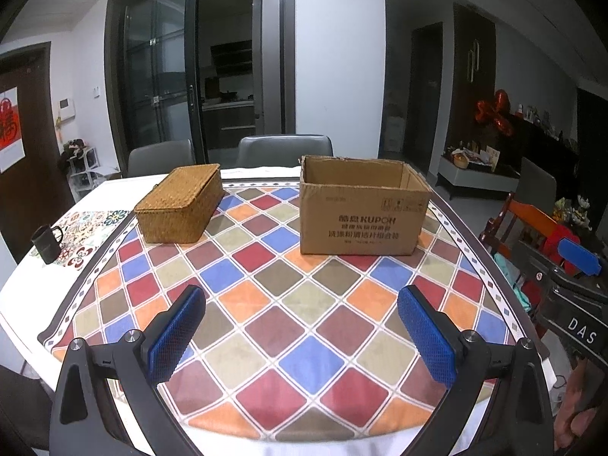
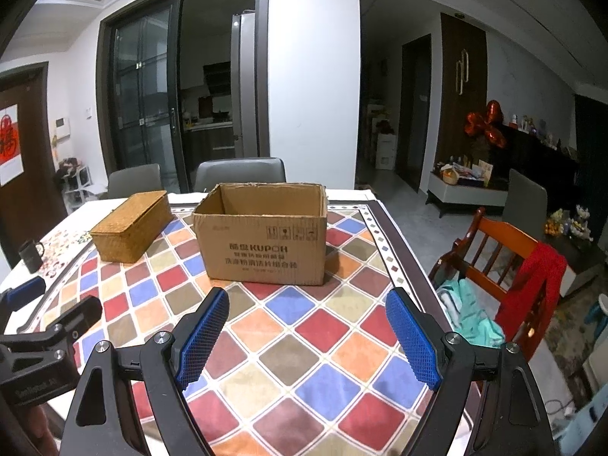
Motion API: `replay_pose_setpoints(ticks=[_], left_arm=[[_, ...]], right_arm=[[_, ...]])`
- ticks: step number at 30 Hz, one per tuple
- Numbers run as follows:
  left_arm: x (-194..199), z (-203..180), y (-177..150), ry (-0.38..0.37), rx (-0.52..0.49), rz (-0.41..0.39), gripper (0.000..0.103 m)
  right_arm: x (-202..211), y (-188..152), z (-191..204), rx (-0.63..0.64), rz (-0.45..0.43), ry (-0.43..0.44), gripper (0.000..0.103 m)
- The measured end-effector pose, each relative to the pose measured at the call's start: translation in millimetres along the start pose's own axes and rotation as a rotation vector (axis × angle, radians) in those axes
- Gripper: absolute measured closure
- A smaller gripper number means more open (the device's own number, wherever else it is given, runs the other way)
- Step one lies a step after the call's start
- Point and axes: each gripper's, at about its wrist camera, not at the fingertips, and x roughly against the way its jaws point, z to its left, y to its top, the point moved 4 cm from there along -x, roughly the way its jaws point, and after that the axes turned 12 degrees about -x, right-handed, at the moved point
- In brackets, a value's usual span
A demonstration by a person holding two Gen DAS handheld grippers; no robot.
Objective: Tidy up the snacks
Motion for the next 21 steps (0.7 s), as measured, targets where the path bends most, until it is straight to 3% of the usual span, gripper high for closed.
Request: replay_pose_setpoints(ticks=[21], left_arm=[[28.5,-9.1,-59.5,-0.004,0.008,0.038,0.000]], right_arm=[[43.7,-51.6,-9.8,0.015,0.020,-0.018,0.018]])
